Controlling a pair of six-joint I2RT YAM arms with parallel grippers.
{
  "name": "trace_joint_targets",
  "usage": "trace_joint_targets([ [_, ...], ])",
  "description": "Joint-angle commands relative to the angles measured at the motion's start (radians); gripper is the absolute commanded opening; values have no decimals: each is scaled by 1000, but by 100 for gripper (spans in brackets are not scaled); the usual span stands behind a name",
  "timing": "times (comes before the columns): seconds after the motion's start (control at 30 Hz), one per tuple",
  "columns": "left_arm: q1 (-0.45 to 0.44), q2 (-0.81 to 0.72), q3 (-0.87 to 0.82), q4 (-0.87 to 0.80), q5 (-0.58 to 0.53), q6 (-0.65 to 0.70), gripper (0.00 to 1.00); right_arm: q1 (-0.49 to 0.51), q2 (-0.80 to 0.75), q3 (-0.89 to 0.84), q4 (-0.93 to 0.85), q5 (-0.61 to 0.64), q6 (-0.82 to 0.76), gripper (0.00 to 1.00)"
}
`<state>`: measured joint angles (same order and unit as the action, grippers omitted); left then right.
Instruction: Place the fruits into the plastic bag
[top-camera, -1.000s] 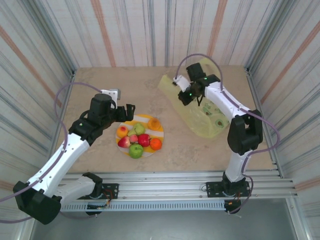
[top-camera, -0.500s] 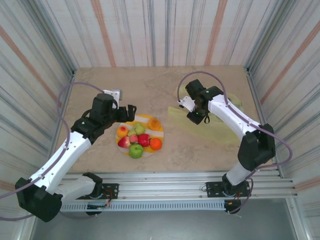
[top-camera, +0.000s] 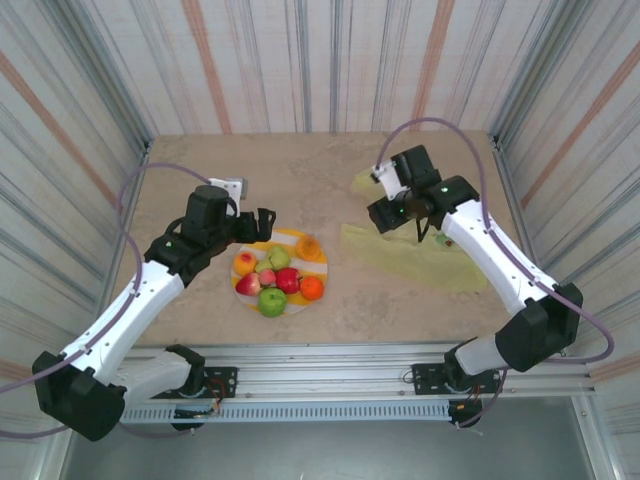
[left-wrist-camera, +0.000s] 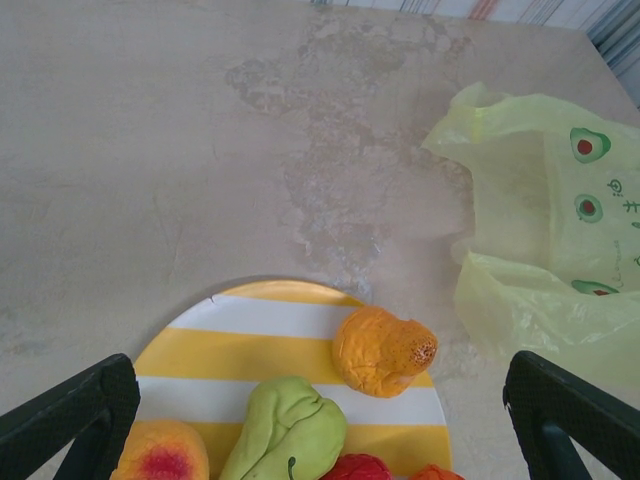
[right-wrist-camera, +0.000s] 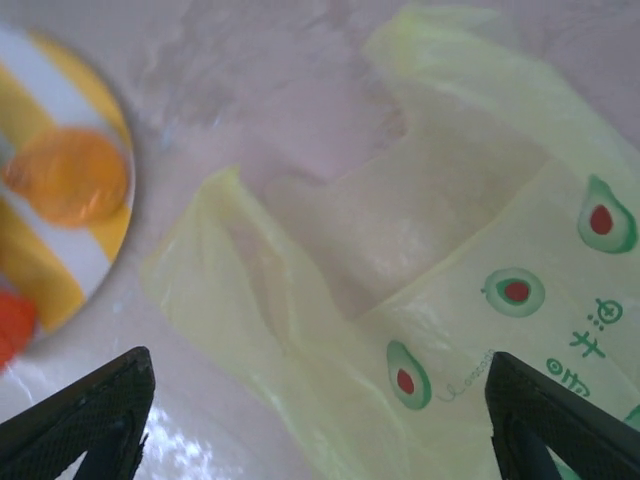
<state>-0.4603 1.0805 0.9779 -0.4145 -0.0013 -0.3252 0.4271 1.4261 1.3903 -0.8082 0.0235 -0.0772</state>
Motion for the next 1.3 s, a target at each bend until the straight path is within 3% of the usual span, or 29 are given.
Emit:
trace_joint_targets([
  [0.0,-8,5,17,29,19,7,99,-90,-4,-8,64,-50,243,90],
  [0.13,-8,5,9,36,27,0,99,-161,34,-5,70,-20,422,90],
  [0.3,-8,13,5,48,31,-10,99,-123,92,-70,175,9,564,89],
  [0.57,-9,1,2,33,51,-24,99,-122,366,24,133,321,515,89],
  [0.8,-8,-20,-29,52,40,-29,99,-153,593,109,132,298,488,85],
  [0.87,-8,-16,-17,34,45,-28,99,-166,631,131,118,341,470,75],
  [1.0,-8,-32,-24,22,36,-24,99,-215,601,97,150,311,448,35],
  [1.13,-8,-47,-45,34,18,-24,99,-237,533,55,183,265,413,3],
  [1.27,-8,-45,-35,15,23,-22,99,-243,437,11,200,245,331,0],
])
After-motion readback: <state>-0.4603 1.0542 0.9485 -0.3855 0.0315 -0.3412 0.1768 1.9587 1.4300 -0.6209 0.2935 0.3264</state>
